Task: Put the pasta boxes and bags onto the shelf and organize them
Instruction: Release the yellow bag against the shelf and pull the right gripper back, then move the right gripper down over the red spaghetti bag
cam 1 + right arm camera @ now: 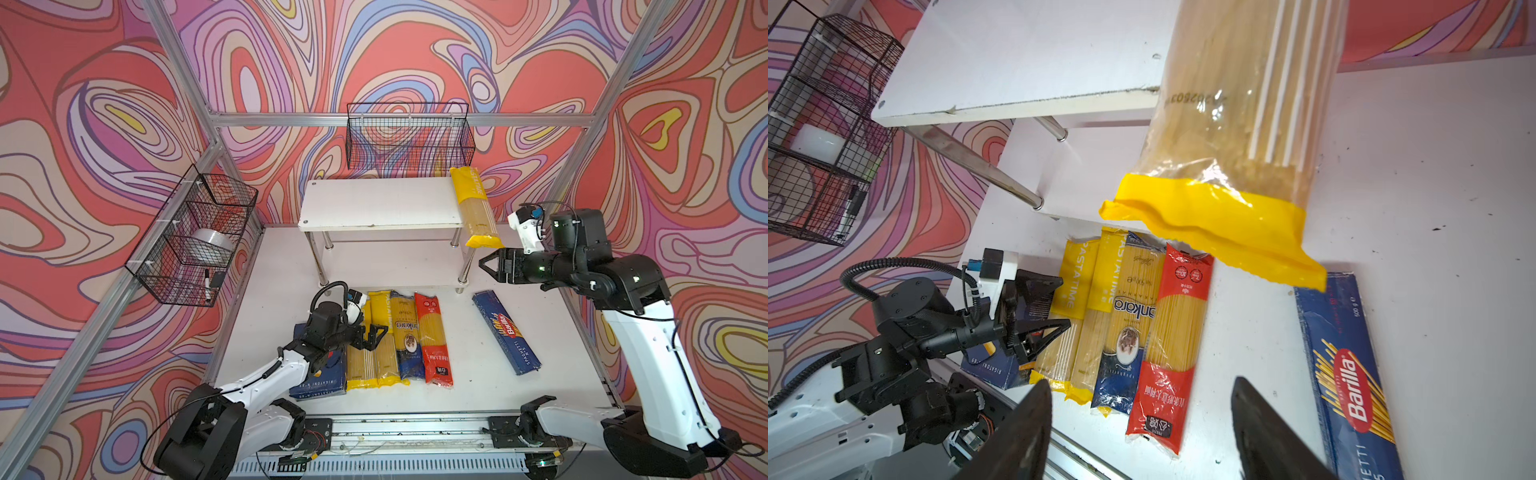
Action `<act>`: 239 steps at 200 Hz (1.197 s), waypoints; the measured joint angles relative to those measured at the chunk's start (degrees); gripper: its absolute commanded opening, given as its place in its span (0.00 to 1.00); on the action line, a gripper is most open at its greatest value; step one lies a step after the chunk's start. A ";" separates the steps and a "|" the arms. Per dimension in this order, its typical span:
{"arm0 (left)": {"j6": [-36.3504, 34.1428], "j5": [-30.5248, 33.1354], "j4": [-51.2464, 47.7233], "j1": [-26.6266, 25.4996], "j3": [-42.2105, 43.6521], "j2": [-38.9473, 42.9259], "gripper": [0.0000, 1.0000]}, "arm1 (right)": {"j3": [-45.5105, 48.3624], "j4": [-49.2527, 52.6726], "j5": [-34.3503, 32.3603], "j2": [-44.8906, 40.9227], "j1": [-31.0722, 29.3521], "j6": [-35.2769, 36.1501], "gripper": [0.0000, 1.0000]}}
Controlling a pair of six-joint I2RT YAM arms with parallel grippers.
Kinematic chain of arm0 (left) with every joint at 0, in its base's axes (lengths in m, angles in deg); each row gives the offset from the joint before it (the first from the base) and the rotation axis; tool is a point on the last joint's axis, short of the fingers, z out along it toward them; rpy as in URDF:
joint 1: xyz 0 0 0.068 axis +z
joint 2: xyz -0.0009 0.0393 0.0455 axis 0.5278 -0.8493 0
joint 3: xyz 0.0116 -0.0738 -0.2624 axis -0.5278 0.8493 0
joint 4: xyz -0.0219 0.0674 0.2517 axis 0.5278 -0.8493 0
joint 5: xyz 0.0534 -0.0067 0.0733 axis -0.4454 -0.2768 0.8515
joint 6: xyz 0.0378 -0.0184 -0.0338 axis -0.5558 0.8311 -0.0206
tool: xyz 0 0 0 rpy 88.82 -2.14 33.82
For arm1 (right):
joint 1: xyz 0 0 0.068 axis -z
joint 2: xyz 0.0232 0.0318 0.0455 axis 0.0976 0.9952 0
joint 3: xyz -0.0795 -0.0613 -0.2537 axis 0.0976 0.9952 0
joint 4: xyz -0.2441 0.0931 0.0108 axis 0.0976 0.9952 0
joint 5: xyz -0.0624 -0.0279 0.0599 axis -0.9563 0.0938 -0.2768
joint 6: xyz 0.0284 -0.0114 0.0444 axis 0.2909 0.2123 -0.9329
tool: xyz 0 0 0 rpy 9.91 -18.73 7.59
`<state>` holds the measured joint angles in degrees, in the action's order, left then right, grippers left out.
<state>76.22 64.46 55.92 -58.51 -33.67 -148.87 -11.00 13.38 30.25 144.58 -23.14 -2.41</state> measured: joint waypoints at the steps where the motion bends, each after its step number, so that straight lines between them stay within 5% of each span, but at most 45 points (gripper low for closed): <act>1: 0.00 0.00 0.00 0.00 0.00 0.00 1.00 | 0.22 -0.15 0.15 0.02 0.00 -0.04 0.70; 113: -0.50 2.93 -1.25 0.00 -0.02 0.55 1.00 | 2.67 -12.31 4.28 5.84 0.00 -1.33 0.71; 239: -0.66 3.74 -2.69 0.00 -0.02 1.79 1.00 | 0.76 -10.29 5.86 7.23 0.00 -2.05 0.80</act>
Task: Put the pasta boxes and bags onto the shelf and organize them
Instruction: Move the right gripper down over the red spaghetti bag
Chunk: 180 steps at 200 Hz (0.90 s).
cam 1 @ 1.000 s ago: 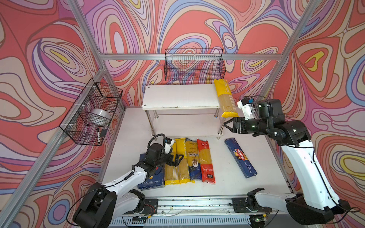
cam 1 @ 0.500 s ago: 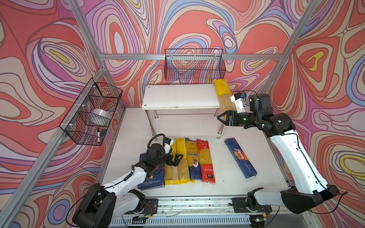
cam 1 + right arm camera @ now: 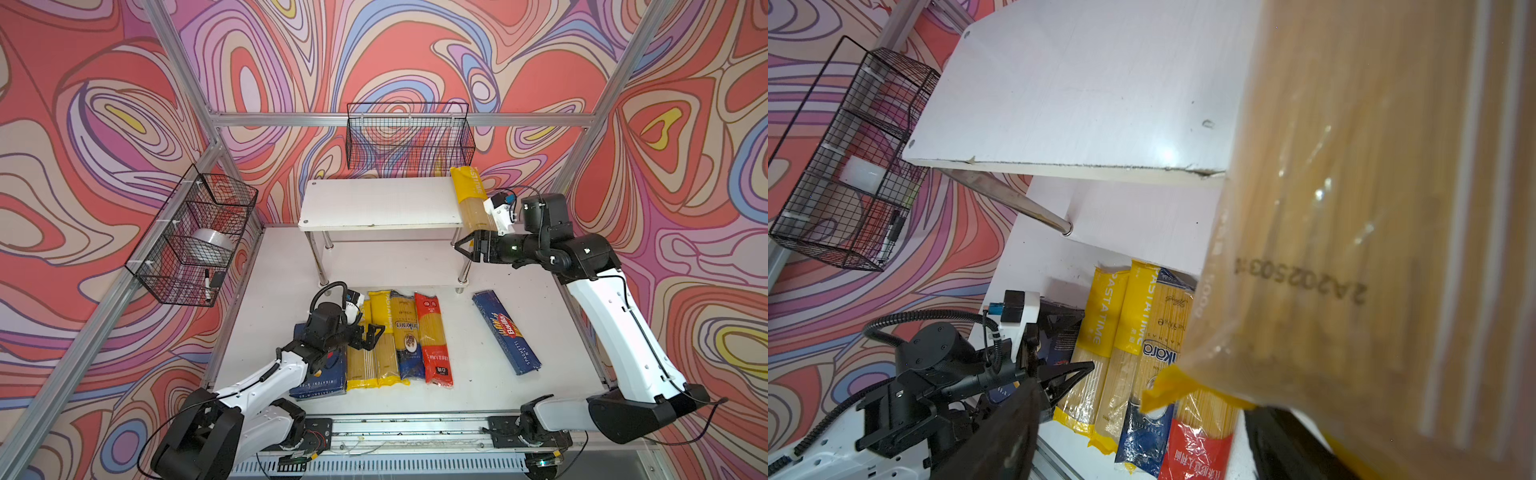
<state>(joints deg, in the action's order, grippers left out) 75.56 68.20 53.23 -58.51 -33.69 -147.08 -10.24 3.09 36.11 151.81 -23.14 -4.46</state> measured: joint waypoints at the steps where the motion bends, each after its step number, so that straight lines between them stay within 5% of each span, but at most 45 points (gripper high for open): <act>1: 0.00 0.02 -0.02 0.00 0.00 0.02 1.00 | 0.31 0.15 0.15 -0.31 0.00 -0.02 0.80; 92: 0.17 0.35 0.07 0.00 0.00 1.11 1.00 | 26.60 1.81 4.11 -28.24 -0.55 -6.25 0.80; 180: 0.24 4.26 0.26 0.00 0.72 3.80 1.00 | 46.51 0.02 -3.63 -33.07 -0.55 -6.54 0.82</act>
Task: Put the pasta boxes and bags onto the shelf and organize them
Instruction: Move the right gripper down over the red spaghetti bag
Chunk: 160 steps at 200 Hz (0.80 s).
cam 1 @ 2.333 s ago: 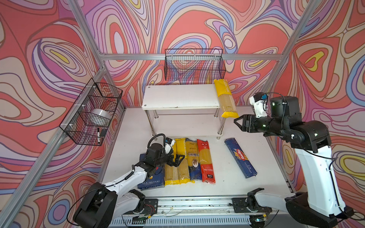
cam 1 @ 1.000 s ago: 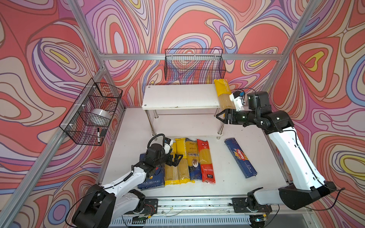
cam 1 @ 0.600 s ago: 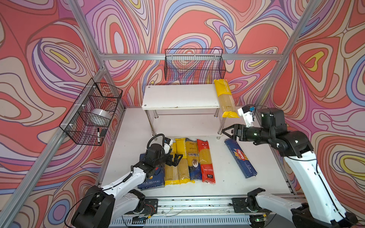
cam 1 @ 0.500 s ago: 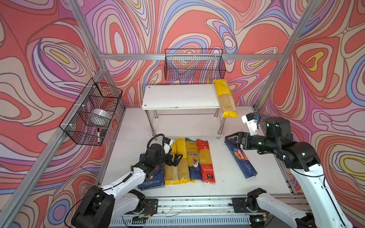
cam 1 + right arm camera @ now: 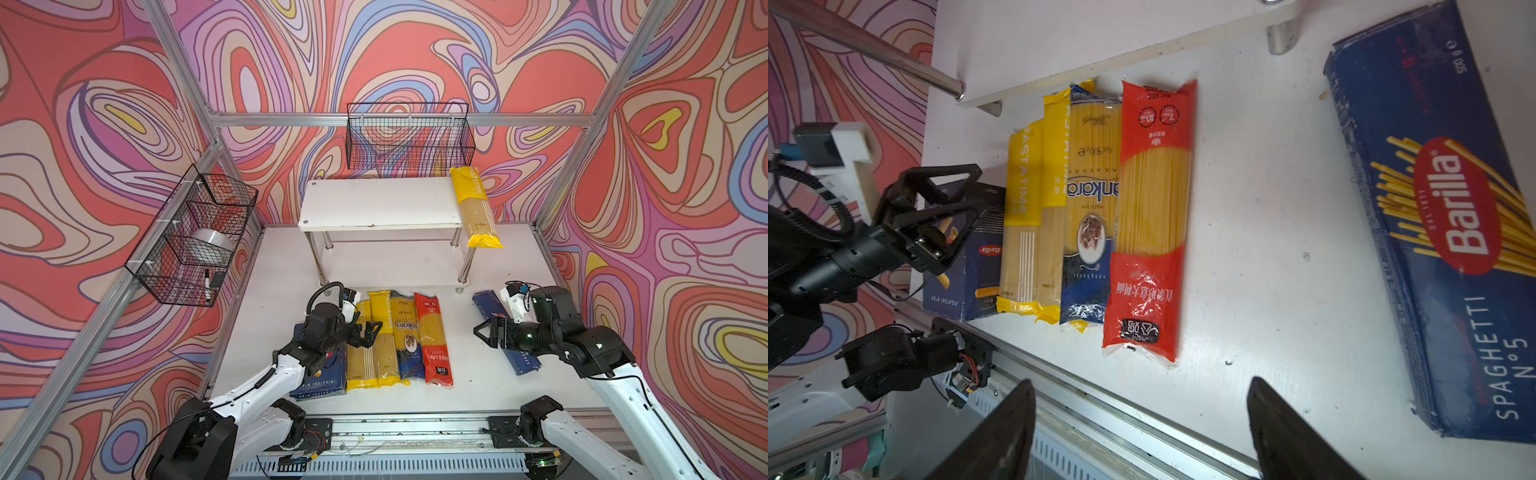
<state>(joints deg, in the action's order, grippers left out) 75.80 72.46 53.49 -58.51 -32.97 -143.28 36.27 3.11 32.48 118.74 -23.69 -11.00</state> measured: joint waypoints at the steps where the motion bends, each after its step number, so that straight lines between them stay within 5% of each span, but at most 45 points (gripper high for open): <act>1: 0.02 0.07 0.00 0.00 0.04 0.07 1.00 | 0.13 -0.07 0.02 -0.02 -0.02 -0.04 0.82; 66: 0.00 2.60 -0.26 0.00 0.63 2.16 1.00 | 7.28 -8.13 -2.03 -0.22 -2.73 -7.41 0.84; 120: -0.02 3.34 -0.48 0.02 0.72 3.10 1.00 | 5.99 -17.79 -9.86 17.97 -16.48 -9.55 0.88; 160: -0.02 3.30 -0.61 0.02 0.72 3.32 1.00 | 8.24 -21.81 -13.29 16.72 -17.94 -10.23 0.89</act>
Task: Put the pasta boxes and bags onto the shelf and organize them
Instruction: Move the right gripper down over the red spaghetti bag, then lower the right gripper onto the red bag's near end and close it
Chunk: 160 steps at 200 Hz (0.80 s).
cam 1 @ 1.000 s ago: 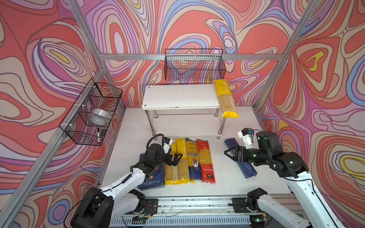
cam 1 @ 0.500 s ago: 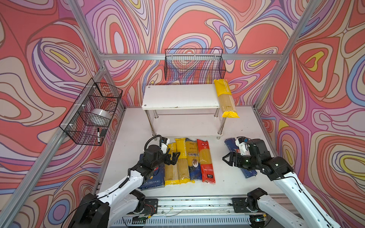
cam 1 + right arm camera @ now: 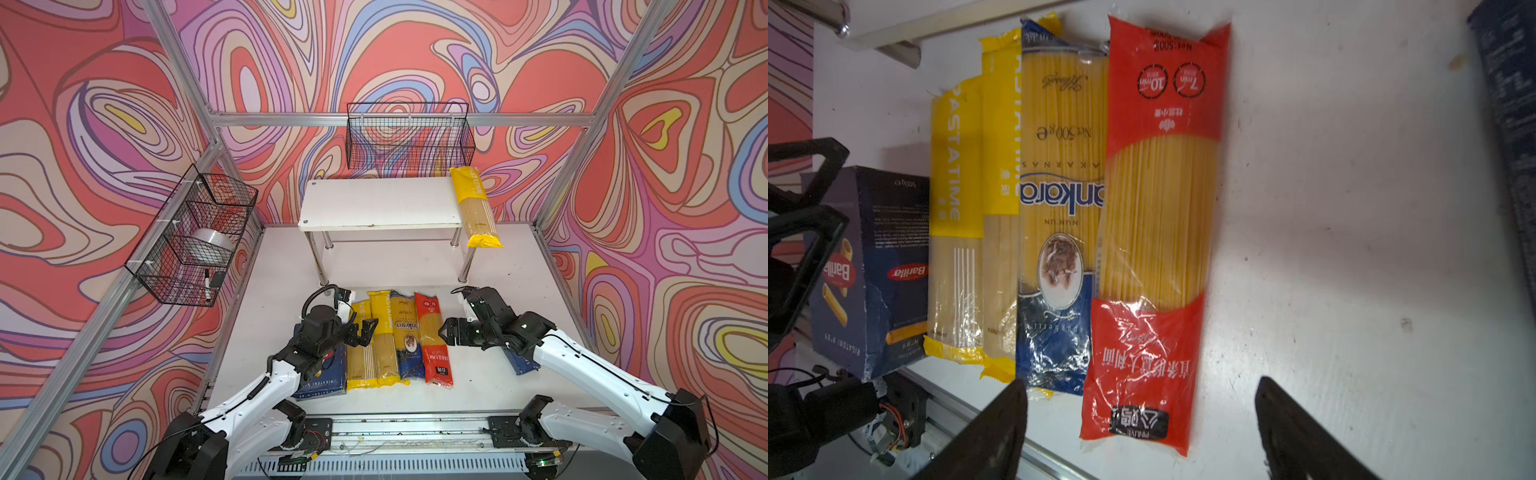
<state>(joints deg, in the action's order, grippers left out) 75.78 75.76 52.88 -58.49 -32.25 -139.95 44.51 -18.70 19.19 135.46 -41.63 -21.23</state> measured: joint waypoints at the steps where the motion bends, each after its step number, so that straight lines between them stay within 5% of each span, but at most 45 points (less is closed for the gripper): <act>1: 0.00 0.00 0.00 0.00 0.00 0.00 1.00 | 0.11 -0.11 -0.13 -0.07 -0.04 -0.11 0.89; 61: 0.09 -1.36 0.04 -0.02 0.00 -1.18 1.00 | 9.86 -6.75 -4.66 4.63 -7.67 -4.00 0.91; 160: 1.09 -6.49 1.38 0.00 -1.07 -7.34 1.00 | 12.28 -16.55 -12.15 8.96 -16.15 -11.26 0.94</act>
<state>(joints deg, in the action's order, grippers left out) 76.87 69.27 54.25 -58.49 -33.32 -147.30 56.80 -35.25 7.04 144.42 -57.78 -32.48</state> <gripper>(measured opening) 0.994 0.933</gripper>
